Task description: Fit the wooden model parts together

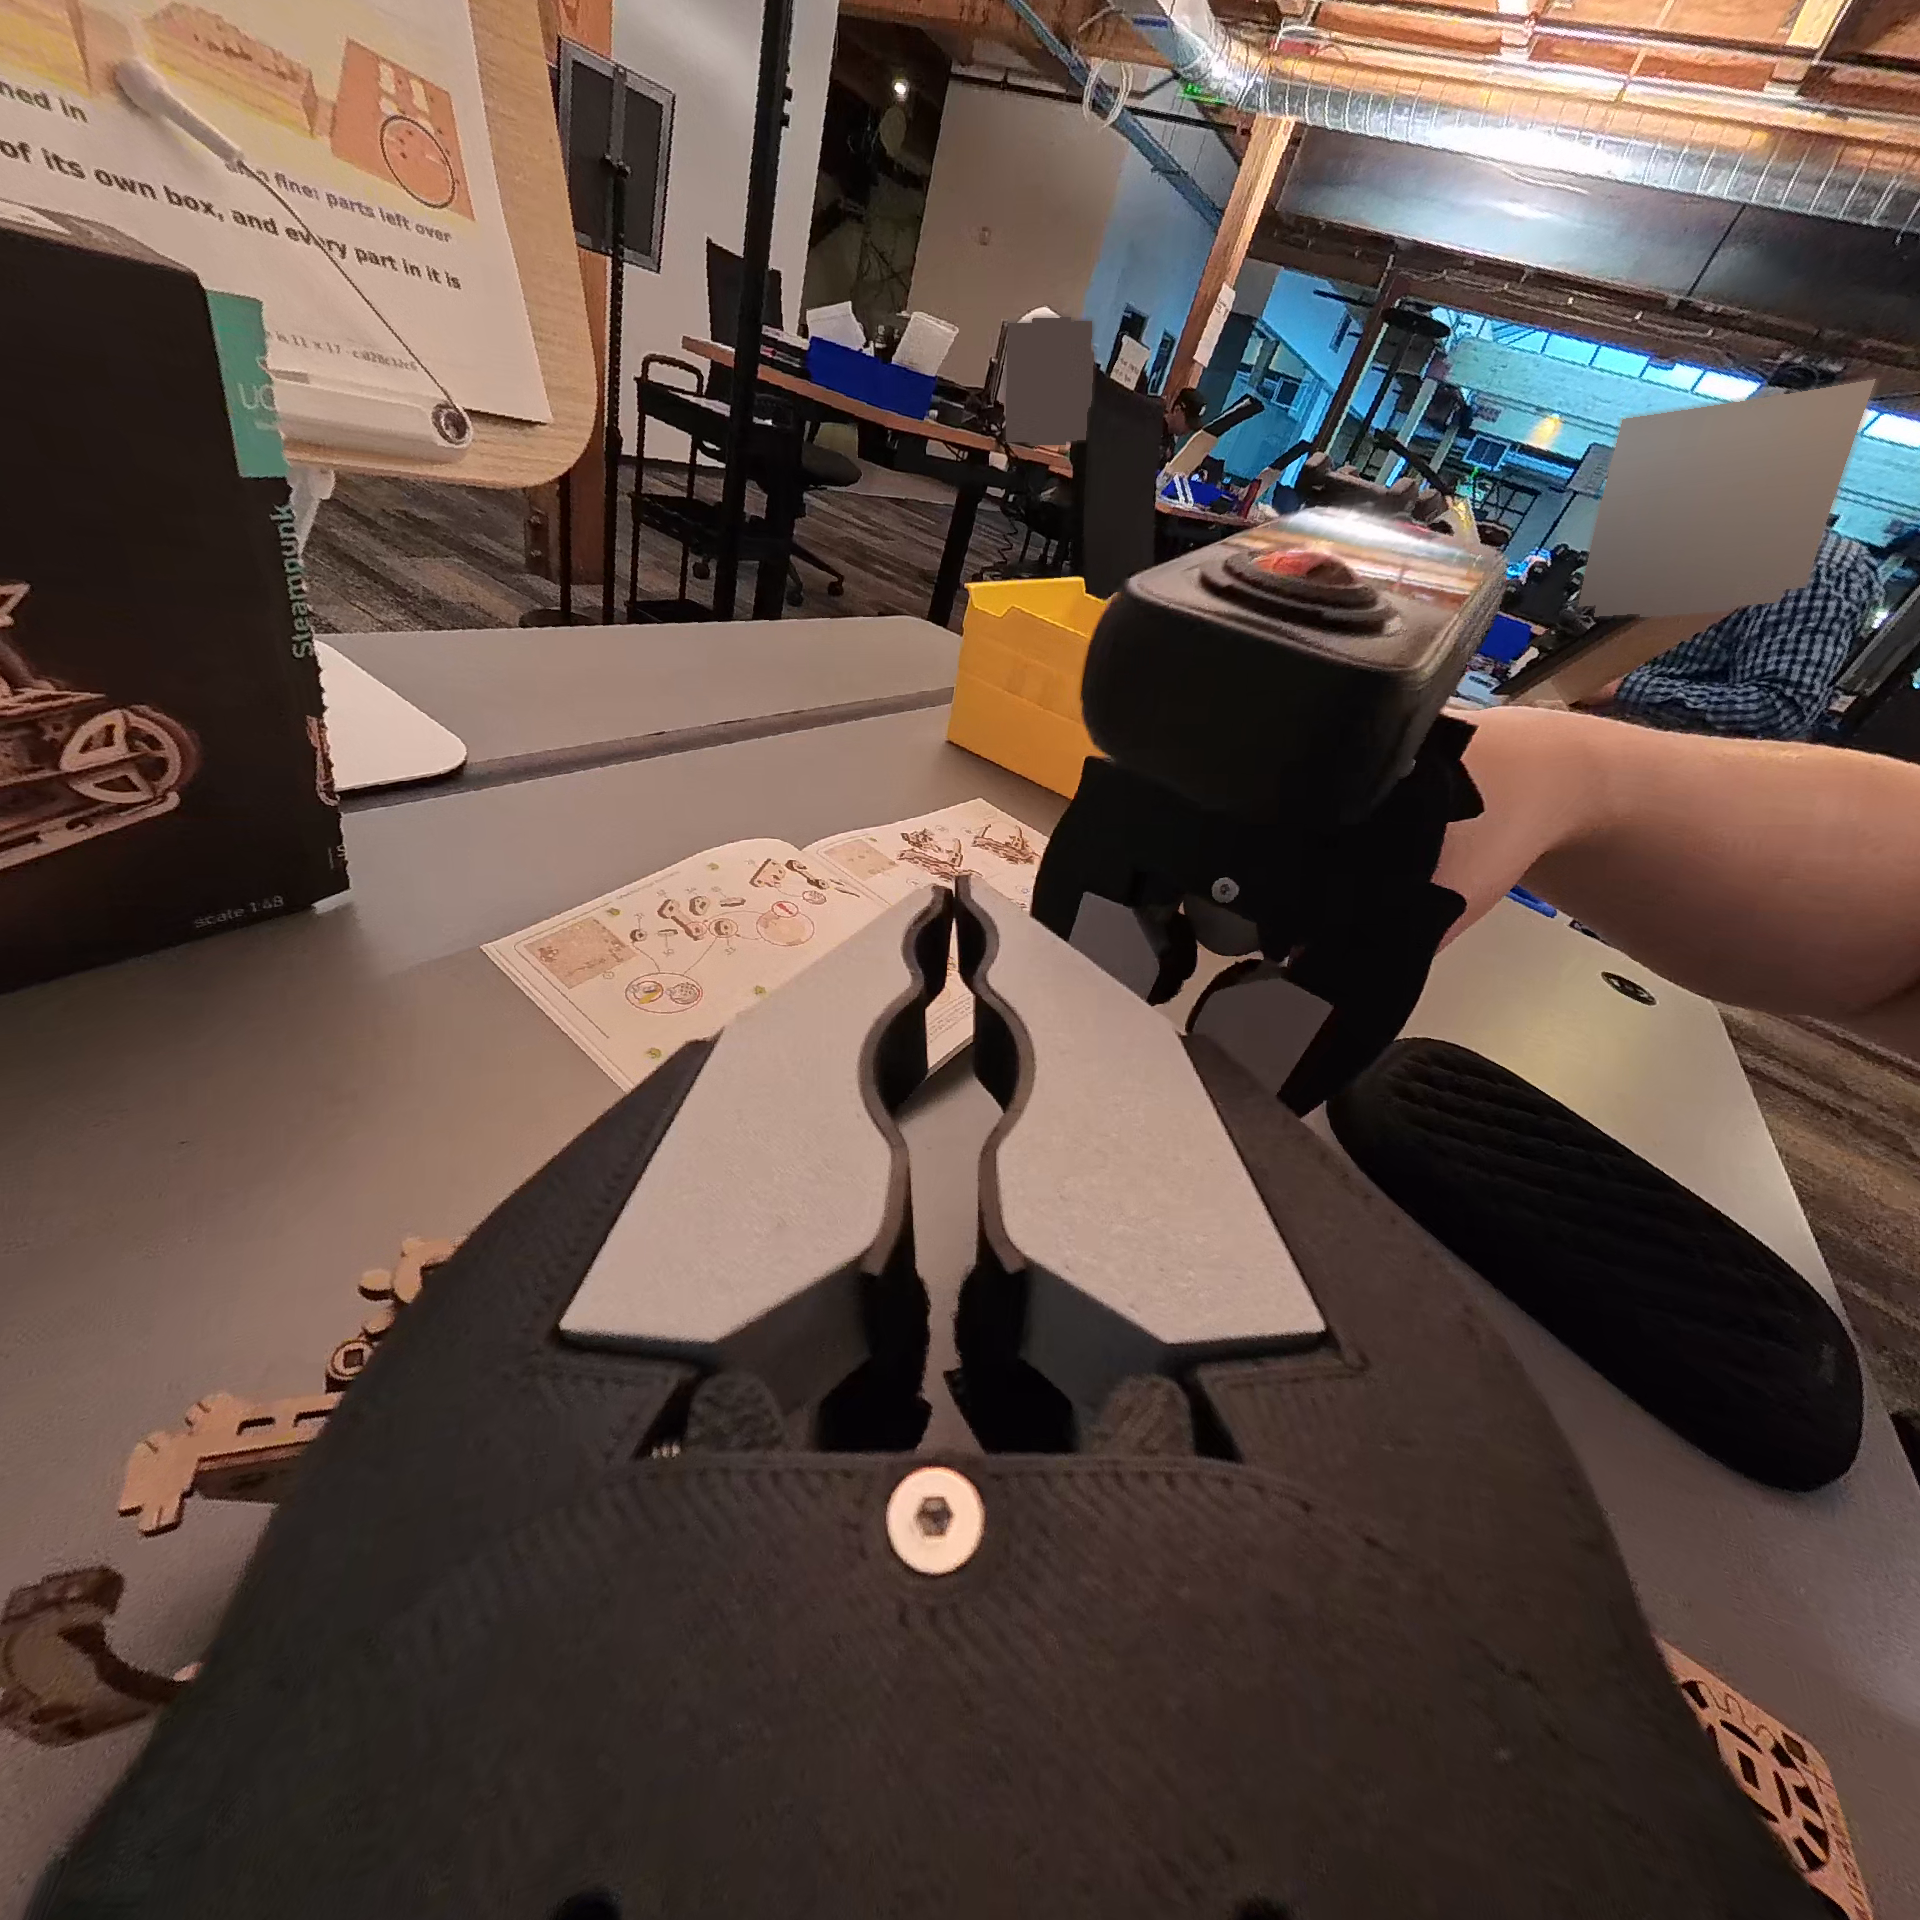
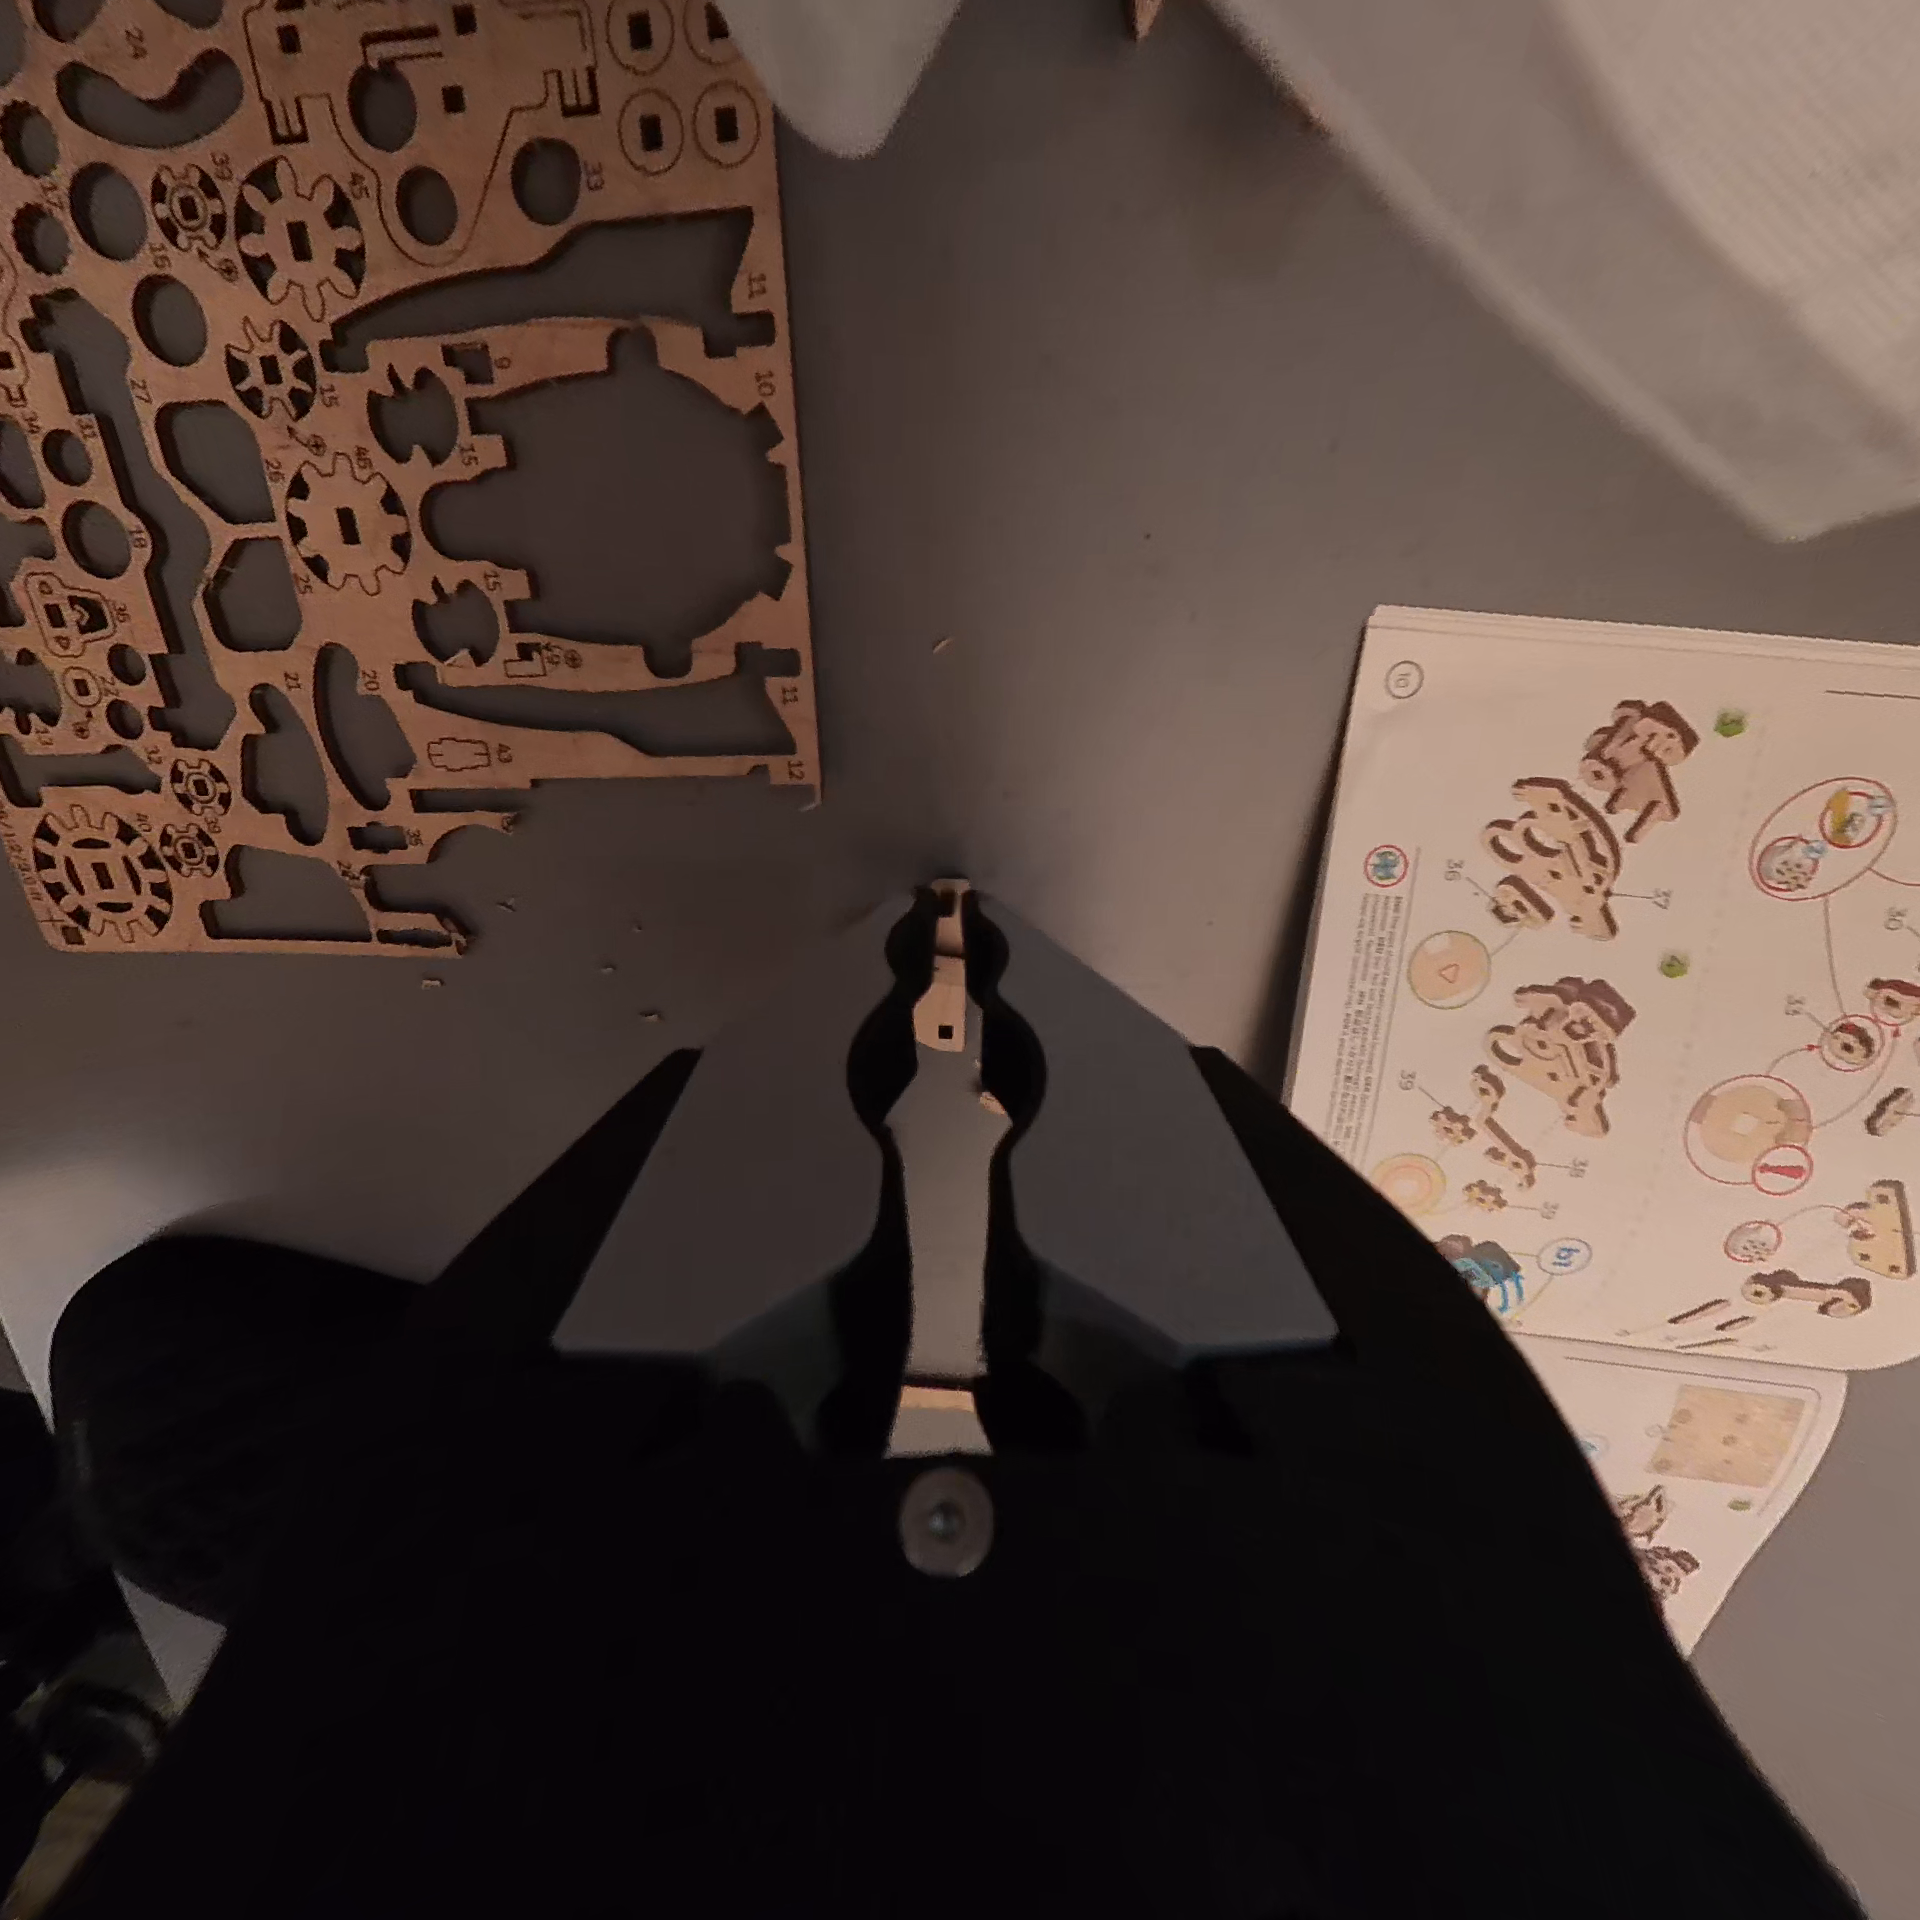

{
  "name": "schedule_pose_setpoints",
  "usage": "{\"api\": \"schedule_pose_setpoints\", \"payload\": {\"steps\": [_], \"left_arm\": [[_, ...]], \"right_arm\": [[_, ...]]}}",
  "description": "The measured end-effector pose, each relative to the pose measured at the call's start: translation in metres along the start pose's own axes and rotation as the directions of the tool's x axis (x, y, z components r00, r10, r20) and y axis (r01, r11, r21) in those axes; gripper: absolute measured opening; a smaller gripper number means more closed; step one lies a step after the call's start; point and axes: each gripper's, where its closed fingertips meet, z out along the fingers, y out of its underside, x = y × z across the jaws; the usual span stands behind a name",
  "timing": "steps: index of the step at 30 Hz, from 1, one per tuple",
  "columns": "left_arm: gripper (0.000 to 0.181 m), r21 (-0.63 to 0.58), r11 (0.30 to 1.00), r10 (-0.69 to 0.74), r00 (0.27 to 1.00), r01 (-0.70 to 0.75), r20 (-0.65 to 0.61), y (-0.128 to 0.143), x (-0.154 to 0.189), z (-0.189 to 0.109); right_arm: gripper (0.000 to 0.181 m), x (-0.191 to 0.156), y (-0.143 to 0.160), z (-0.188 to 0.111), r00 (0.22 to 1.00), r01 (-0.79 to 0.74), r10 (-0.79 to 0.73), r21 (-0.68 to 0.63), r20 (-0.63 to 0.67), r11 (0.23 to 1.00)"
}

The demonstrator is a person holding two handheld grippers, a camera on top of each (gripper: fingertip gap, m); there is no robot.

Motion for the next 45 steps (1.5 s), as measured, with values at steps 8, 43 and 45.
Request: {"api": "schedule_pose_setpoints", "payload": {"steps": [8,43,45], "left_arm": [[0.000,-0.007,1.000,-0.002,1.000,0.002,-0.004,0.0014,0.0007,0.0006],[0.000,-0.010,1.000,-0.016,1.000,0.016,-0.010,0.0025,0.0019,0.0010],[0.000,-0.010,1.000,-0.017,1.000,0.017,-0.010,0.0024,0.0019,0.0010]], "right_arm": [[0.000,0.0001,0.0013,-0.0001,1.000,0.007,-0.007,-0.005,0.000,1.000],[0.001,-0.0021,0.0039,-0.0004,0.997,0.049,-0.042,0.103,-0.069,0.994],[0.006,-0.0037,0.0047,-0.0010,0.996,0.068,-0.063,0.082,-0.066,0.994]]}}
